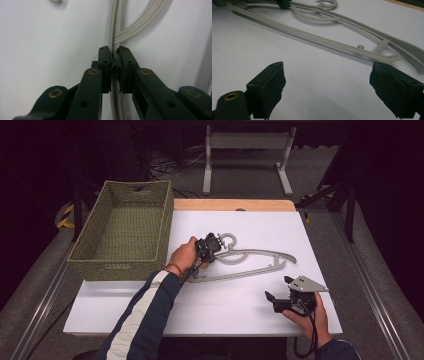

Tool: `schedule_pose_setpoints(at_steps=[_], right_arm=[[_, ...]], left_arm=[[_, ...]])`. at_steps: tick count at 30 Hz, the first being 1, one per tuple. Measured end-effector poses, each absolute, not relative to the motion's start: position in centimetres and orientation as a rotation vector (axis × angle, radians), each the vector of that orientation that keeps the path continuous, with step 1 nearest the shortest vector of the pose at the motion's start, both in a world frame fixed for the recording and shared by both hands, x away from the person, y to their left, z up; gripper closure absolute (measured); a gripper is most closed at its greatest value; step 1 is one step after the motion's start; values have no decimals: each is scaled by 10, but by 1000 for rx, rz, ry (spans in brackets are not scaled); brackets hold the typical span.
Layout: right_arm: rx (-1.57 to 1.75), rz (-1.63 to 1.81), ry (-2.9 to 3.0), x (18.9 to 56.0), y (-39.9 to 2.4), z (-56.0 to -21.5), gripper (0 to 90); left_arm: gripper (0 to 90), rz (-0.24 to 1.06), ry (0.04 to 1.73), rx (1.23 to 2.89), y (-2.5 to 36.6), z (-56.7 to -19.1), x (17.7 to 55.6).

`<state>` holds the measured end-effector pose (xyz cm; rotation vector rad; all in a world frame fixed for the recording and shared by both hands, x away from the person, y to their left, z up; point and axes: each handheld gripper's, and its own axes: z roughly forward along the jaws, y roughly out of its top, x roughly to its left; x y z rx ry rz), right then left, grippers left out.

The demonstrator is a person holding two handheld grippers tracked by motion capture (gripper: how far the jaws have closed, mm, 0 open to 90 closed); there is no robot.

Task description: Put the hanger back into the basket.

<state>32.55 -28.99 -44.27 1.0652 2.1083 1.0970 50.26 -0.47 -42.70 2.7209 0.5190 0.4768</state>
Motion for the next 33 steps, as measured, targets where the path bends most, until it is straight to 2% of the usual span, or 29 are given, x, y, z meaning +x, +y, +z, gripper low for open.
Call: schedule_pose_setpoints(at_steps=[1, 2, 3, 6, 15, 24, 33], right_arm=[[1065, 1097, 2108, 325, -290, -443, 128], [1063, 1100, 2108, 325, -290, -442, 128], [1063, 1111, 2104, 325, -291, -442, 127], [1069, 1110, 2099, 325, -291, -442, 128], [1071, 1111, 2093, 325, -292, -442, 128], [1071, 1125, 2069, 323, -293, -441, 127], [1042, 1151, 2030, 320, -292, -438, 127]], left_arm=[[821, 477, 519, 2721, -5, -427, 503], [821, 544, 534, 2654, -3, -422, 500], [821, 544, 534, 2654, -3, -422, 500], [821, 650, 539, 2561, -1, -412, 495], [822, 787, 523, 2412, 3, -394, 483], [821, 825, 512, 2324, 12, -371, 471], [821, 791, 550, 2233, 31, -342, 464]])
